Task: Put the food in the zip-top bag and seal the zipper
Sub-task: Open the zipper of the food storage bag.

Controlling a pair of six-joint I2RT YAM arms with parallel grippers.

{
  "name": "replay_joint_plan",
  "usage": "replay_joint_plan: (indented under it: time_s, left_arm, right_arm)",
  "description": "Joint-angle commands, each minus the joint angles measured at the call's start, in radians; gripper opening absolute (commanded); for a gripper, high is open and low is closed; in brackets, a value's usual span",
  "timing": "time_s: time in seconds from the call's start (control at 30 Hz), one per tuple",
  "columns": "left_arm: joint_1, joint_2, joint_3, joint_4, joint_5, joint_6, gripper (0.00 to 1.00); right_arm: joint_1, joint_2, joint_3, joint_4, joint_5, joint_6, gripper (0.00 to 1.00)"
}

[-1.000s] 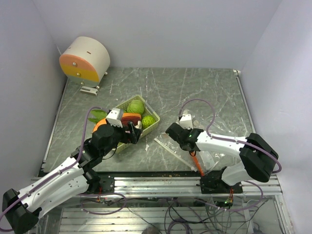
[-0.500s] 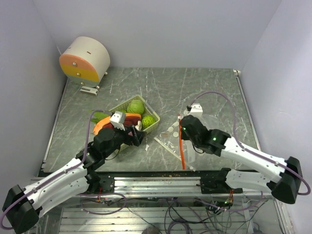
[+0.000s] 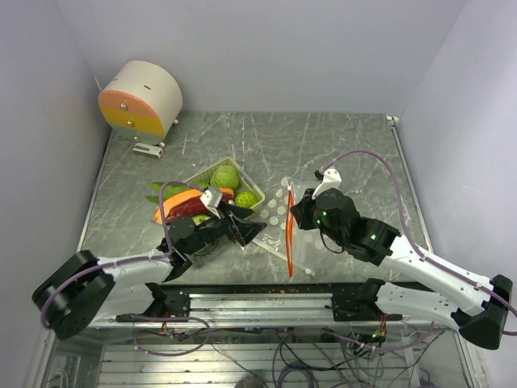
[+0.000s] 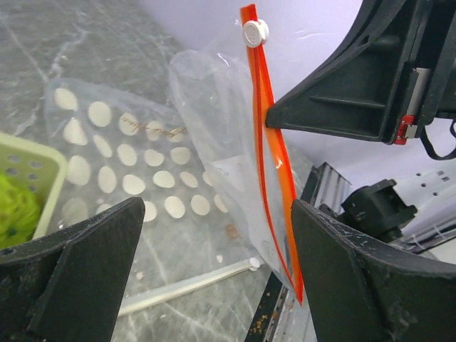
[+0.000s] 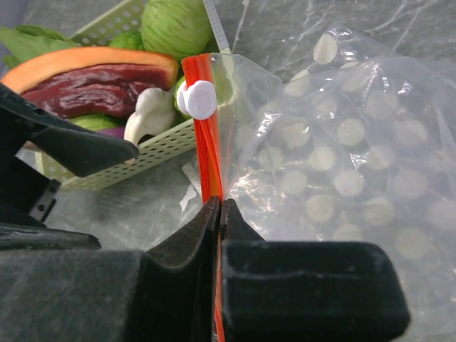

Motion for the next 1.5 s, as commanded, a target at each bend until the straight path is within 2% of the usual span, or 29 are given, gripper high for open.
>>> replay_joint_plan:
  time_s: [0.0,0.2,0.4,0.47,0.57,1.03,1.47]
  left_arm:
    - [-0.022,0.118,0.028,0.319,0.095,-0.049,0.95]
    - [-0.120,0.166,0.097,0.221,0.023,0.025,0.95]
    - [-0.164,0.164,0.153,0.080,-0.064,0.078,0.95]
    - [-0.169,0.175,0.154,0.080,-0.087,0.076,0.99]
    - [-0.168,0.199,0.156,0.084,-0.100,0.071,0.96]
    - [-0.172,0.259,0.189,0.093,-0.105,0.063,0.92]
    - [-0.202,0.321,0.231,0.110,-0.147,0.049,0.85]
  right_arm:
    - [0.002,-0.017,0.011,0.046,-0.019,-0.020,0.00]
    - [0.002,0.003,0.032,0.061,-0.020,-0.024,0.00]
    - [0.002,-0.007,0.037,0.077,-0.047,-0.025,0.00]
    - [0.002,-0.014,0.041,0.075,-0.057,-0.027,0.00]
    - [0.002,-0.023,0.049,0.064,-0.068,-0.028,0.00]
    - [0.001,-0.065,0.067,0.037,-0.104,-0.034,0.00]
    - [0.002,-0.053,0.054,0.109,-0.164,0.003,0.00]
